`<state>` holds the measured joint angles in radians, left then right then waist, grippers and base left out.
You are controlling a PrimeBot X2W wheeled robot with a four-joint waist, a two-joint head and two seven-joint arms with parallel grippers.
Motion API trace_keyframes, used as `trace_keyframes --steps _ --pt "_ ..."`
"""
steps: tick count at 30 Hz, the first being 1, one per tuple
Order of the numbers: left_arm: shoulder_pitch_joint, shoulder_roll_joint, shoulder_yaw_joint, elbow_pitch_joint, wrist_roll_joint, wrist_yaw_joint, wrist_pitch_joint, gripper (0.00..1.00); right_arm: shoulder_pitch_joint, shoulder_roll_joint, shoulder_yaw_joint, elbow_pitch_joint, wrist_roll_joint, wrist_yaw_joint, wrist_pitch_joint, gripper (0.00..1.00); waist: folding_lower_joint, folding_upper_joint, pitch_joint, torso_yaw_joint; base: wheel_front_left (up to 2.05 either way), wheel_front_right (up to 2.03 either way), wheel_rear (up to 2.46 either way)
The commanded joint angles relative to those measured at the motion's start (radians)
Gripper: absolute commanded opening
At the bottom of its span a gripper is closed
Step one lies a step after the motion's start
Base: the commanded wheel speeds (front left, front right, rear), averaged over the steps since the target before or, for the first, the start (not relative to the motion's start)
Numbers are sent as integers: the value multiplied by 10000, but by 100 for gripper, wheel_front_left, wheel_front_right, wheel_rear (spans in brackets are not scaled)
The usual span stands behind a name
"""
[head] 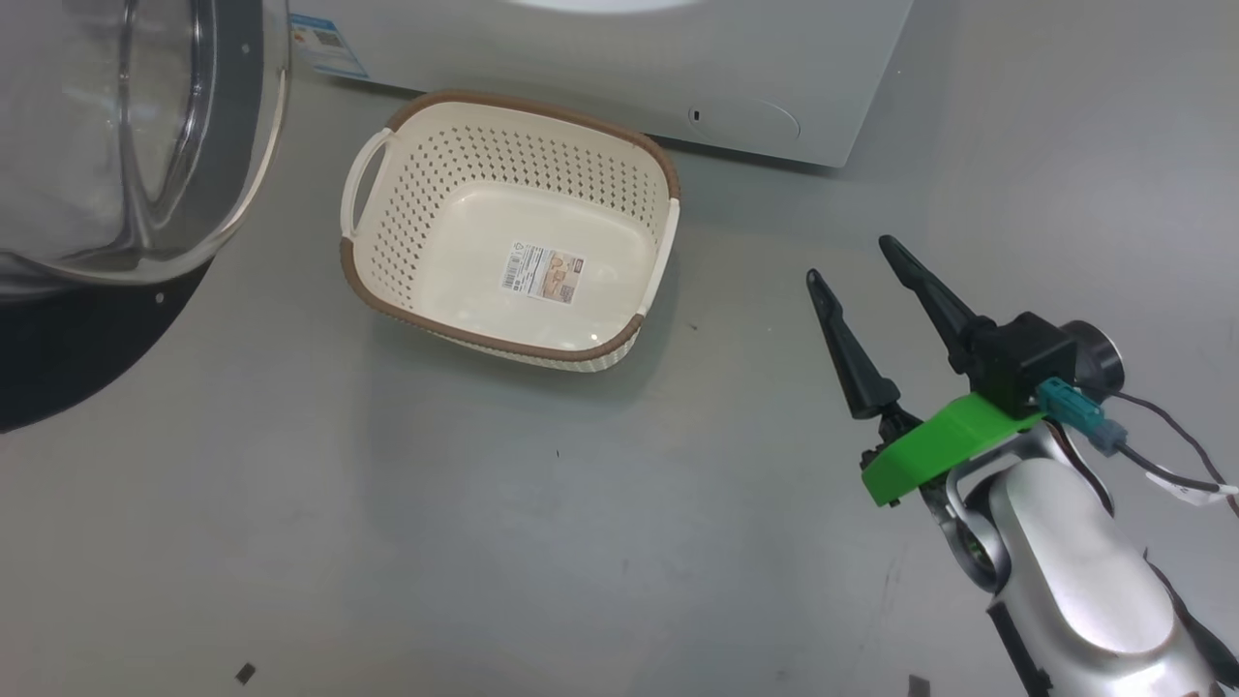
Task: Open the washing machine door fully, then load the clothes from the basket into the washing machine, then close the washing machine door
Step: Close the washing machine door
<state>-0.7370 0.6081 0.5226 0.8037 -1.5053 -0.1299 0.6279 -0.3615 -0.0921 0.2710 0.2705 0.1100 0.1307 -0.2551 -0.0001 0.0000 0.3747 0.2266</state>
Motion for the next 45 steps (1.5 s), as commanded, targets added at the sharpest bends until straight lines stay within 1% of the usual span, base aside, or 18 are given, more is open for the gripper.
trace_keyframes --steps 1,5,6,11,15,25,37,45 --pt "187 504 56 -531 -86 -8 226 0 -43 153 135 -262 79 0 -67 100 1 0 -30 9 0 0 0" --pt "564 230 -191 -1124 -85 -8 503 0 -3 191 76 -255 103 0 -67 100 1 0 -119 36 0 0 0" --pt "695 61 -246 -1386 -176 -8 626 0 6 216 77 -245 122 0 -67 100 1 0 -185 37 0 0 0" --pt "971 -255 -329 -2052 -440 -8 1022 0 14 271 70 -252 199 0 -67 100 1 0 -321 22 0 0 0" --pt "1236 -645 -345 -2775 -804 -8 1479 0 68 321 56 -250 265 0 -67 100 1 0 -472 1 0 0 0" --pt "1781 -1485 -637 -4183 -1046 -8 1978 0 137 380 10 -346 345 0 -67 100 1 0 -570 -137 0 0 0" --pt "2257 -2619 -1040 -5371 -1261 -8 2154 0 206 411 -52 -450 426 0 -67 100 1 0 -693 -736 0 0 0" --pt "2431 -3235 -1219 -5692 -1373 -7 2090 0 278 416 11 -507 567 0 -67 100 1 0 -862 -1264 0 0 0"
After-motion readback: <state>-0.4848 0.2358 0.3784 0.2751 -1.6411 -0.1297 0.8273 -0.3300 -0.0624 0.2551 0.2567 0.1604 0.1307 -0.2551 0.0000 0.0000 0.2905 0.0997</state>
